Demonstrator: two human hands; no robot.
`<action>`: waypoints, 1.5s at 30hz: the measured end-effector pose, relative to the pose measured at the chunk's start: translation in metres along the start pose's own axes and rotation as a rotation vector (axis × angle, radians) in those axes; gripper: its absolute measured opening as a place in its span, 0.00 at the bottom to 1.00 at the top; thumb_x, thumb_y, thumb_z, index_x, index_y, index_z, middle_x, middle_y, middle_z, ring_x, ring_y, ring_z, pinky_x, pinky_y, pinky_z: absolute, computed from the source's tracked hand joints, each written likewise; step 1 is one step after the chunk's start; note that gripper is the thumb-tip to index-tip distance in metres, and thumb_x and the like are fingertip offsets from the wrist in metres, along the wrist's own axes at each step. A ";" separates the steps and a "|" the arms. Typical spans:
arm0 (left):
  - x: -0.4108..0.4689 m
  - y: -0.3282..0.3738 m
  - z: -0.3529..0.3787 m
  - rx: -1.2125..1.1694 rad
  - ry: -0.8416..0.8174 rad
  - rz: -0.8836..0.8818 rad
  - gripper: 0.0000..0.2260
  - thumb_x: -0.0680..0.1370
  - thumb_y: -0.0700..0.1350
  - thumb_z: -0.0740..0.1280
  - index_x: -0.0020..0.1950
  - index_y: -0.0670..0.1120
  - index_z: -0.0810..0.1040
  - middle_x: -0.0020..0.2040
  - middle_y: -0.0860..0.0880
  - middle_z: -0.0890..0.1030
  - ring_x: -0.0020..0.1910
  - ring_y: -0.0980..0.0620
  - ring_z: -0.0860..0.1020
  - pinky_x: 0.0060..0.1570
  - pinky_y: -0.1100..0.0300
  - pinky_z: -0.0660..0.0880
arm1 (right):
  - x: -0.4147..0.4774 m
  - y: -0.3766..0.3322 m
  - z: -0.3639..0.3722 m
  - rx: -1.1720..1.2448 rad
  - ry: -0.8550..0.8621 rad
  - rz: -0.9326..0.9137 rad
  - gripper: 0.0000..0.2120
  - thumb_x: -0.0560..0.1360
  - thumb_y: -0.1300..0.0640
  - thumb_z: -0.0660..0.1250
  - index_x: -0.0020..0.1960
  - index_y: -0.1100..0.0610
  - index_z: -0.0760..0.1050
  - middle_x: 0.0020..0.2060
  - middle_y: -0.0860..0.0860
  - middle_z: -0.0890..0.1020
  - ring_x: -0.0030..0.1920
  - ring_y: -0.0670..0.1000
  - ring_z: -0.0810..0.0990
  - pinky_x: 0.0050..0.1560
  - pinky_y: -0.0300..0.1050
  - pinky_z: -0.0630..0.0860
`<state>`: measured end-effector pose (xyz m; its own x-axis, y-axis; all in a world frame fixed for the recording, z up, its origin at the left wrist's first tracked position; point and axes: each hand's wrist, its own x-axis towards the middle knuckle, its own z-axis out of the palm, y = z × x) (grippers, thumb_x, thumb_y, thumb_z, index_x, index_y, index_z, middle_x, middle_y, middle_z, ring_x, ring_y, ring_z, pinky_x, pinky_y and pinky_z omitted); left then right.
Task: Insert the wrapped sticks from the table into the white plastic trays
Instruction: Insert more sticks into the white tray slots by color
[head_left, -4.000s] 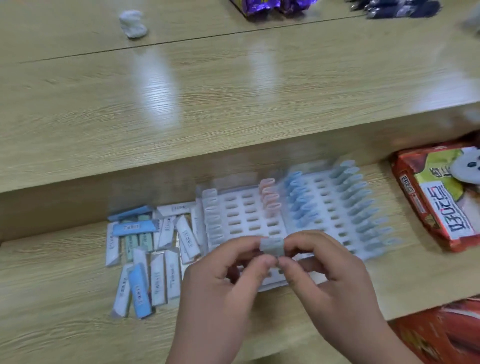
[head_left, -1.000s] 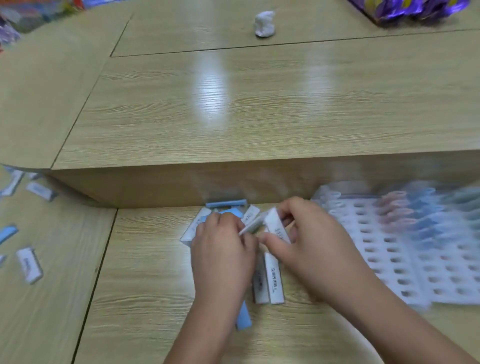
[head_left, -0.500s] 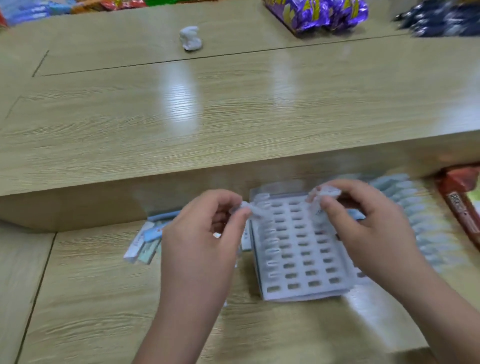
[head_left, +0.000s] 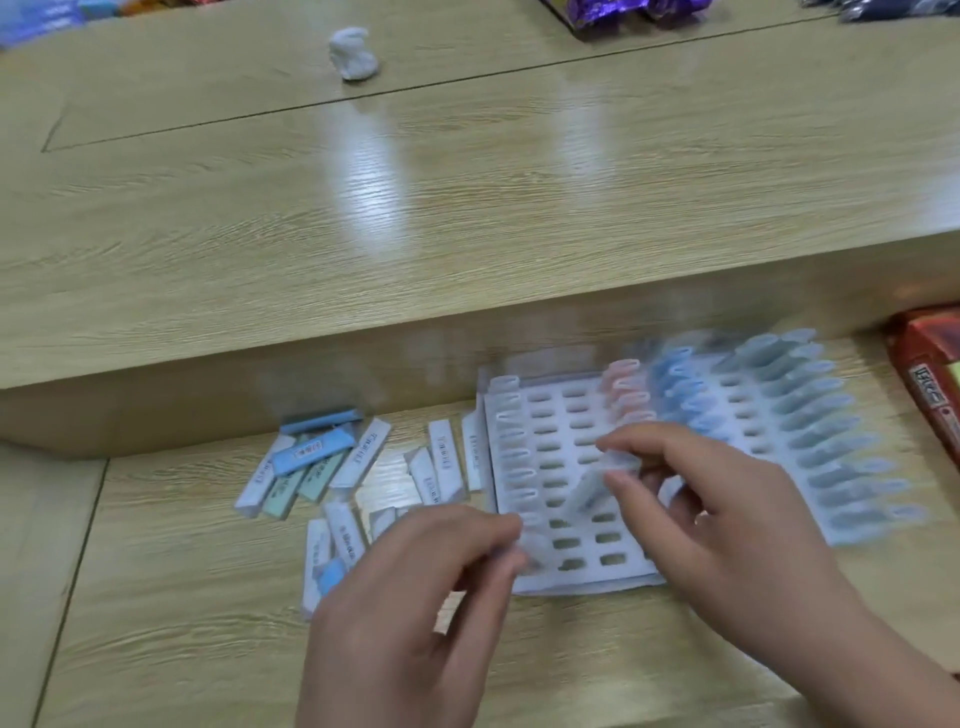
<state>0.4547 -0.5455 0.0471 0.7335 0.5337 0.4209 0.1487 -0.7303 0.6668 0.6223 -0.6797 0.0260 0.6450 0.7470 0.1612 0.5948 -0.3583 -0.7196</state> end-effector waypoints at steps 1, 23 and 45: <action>-0.005 -0.002 0.003 -0.001 0.003 -0.012 0.04 0.74 0.45 0.71 0.46 0.47 0.85 0.43 0.56 0.82 0.41 0.63 0.79 0.44 0.73 0.73 | -0.008 0.001 0.000 -0.004 -0.003 0.002 0.10 0.74 0.48 0.67 0.55 0.39 0.76 0.36 0.38 0.78 0.35 0.35 0.75 0.34 0.25 0.68; -0.038 -0.014 0.032 0.093 -0.292 -0.265 0.06 0.75 0.58 0.68 0.49 0.62 0.81 0.42 0.60 0.80 0.40 0.57 0.78 0.40 0.61 0.77 | 0.035 0.015 0.017 -0.156 0.174 -0.104 0.09 0.77 0.50 0.67 0.55 0.48 0.80 0.40 0.37 0.77 0.39 0.39 0.72 0.38 0.38 0.72; 0.026 -0.046 0.070 0.021 -0.090 -0.347 0.19 0.82 0.51 0.62 0.73 0.58 0.71 0.65 0.58 0.68 0.67 0.60 0.67 0.64 0.61 0.70 | 0.078 0.011 0.027 -0.485 0.087 -0.238 0.06 0.75 0.54 0.70 0.51 0.52 0.83 0.36 0.47 0.83 0.41 0.56 0.80 0.29 0.45 0.74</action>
<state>0.5129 -0.5277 -0.0159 0.6921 0.7125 0.1157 0.4117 -0.5213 0.7474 0.6661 -0.6107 0.0118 0.4910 0.7970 0.3517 0.8687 -0.4178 -0.2661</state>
